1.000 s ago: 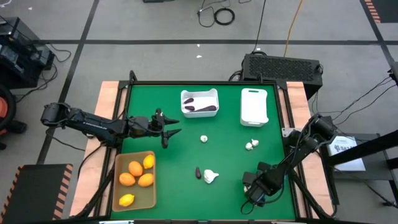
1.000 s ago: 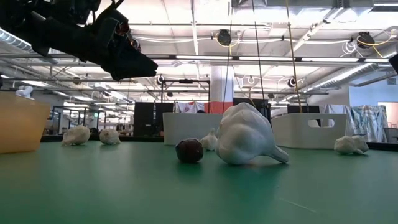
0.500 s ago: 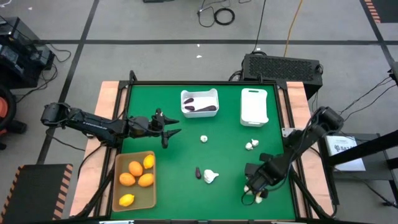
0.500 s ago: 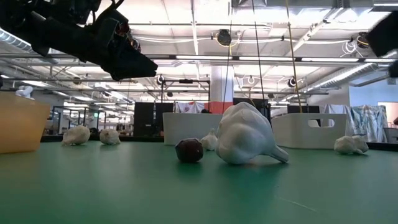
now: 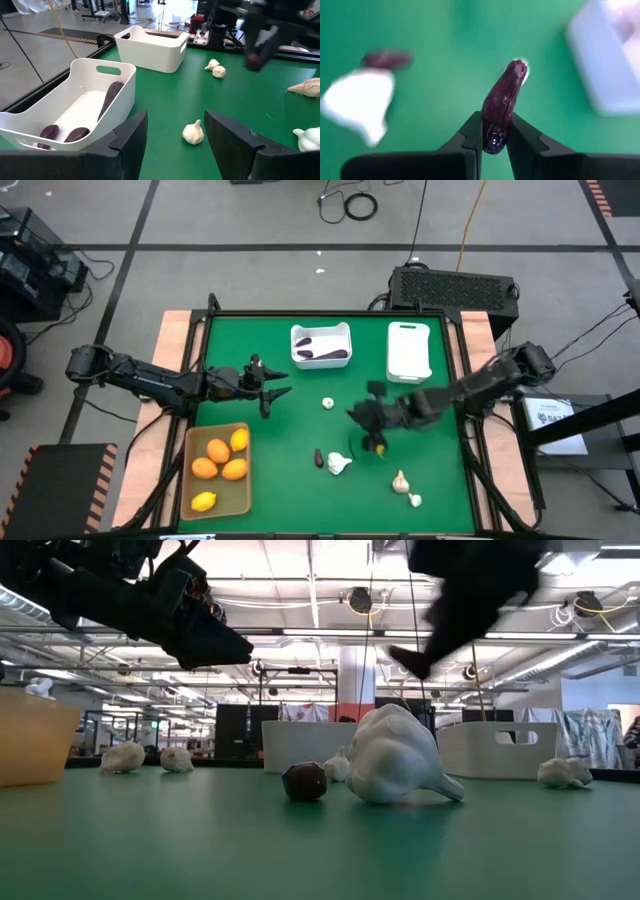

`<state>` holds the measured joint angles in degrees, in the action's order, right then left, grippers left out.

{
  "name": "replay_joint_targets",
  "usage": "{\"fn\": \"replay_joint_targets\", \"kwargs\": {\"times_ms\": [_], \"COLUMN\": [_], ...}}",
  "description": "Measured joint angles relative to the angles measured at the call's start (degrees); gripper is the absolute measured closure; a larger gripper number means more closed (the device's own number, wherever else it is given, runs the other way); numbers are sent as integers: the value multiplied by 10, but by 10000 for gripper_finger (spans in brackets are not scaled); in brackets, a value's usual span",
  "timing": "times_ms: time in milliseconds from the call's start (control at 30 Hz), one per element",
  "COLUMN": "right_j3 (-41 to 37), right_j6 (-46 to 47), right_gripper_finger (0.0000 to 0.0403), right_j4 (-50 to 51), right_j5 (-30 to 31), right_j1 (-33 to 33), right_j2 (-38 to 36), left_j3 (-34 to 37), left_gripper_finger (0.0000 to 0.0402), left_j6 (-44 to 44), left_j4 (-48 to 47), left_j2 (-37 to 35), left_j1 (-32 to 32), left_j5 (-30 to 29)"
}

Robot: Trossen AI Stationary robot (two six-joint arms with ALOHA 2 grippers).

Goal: Sort produce into baskets
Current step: Put the violet eggplant into the left white bin

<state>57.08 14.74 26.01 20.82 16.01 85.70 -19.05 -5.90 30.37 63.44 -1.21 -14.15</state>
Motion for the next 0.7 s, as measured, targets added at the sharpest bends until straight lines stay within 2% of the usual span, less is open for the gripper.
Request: {"fn": "replay_joint_targets", "kwargs": {"times_ms": [200,433,633,700], "right_j3": [0,0,1,0], "right_j6": [-142,-199,-210,-215], "right_gripper_finger": [346,346,346,346], "right_j4": [-114,-229,-298,-321], "right_j5": [1,-1,-84,-93], "right_j1": [-129,-252,-321,-335], "right_j2": [1,4,18,32], "left_j3": [0,0,0,0], "left_gripper_finger": [198,199,199,199], "left_j6": [-12,-8,-7,-7], "left_j4": [-12,-38,-64,-73], "left_j2": [0,0,0,0], "left_j1": [0,10,33,42], "left_j5": [0,-11,-11,-11]}}
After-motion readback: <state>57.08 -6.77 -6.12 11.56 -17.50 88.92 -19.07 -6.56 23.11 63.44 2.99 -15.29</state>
